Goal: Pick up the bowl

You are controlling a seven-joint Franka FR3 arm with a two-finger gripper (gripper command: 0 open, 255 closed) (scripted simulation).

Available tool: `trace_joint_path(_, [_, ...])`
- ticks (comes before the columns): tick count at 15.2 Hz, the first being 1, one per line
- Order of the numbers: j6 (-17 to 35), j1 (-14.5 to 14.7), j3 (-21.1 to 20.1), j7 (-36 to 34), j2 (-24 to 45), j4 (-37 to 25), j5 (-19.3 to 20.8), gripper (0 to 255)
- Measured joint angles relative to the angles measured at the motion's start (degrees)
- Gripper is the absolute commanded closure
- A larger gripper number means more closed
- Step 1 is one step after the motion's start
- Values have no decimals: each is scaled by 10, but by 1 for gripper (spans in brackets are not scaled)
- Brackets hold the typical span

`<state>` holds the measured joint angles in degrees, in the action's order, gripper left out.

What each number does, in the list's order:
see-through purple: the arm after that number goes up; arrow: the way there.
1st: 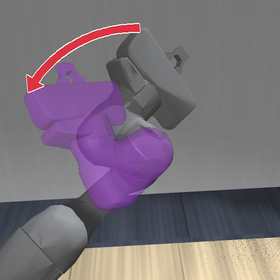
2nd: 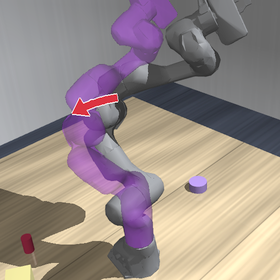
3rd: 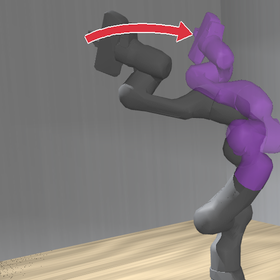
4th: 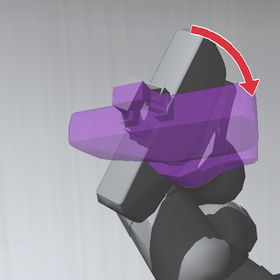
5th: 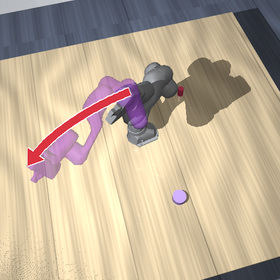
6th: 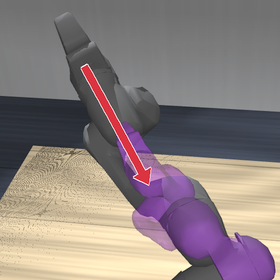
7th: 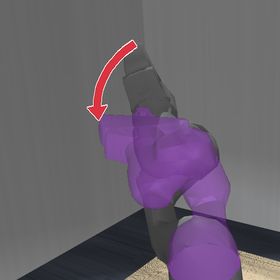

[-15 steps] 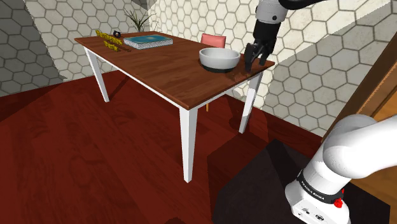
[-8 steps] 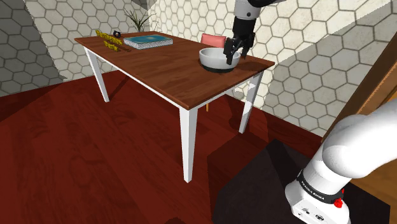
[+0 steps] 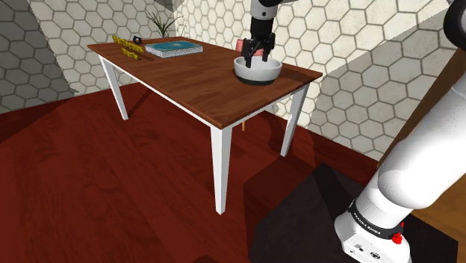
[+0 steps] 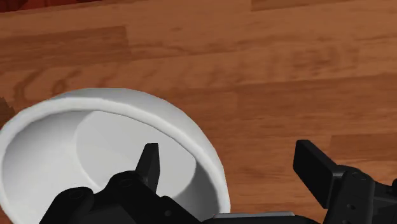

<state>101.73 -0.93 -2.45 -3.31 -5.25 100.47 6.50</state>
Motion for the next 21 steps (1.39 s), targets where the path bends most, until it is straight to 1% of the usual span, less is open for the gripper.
trace_joint_path(3, [-11, 1, -1, 1, 68, -81, 5, 0])
trace_joint_path(5, [-25, 1, -1, 3, 119, -148, 8, 0])
trace_joint_path(7, [-19, 1, -1, 3, 132, -155, 9, 0])
trace_joint_path(13, [24, 0, 0, 0, 129, -109, 10, 0])
trace_joint_path(14, [27, 0, 0, 0, 130, -106, 10, 255])
trace_joint_path(21, [31, 0, 0, -1, 129, -103, 10, 255])
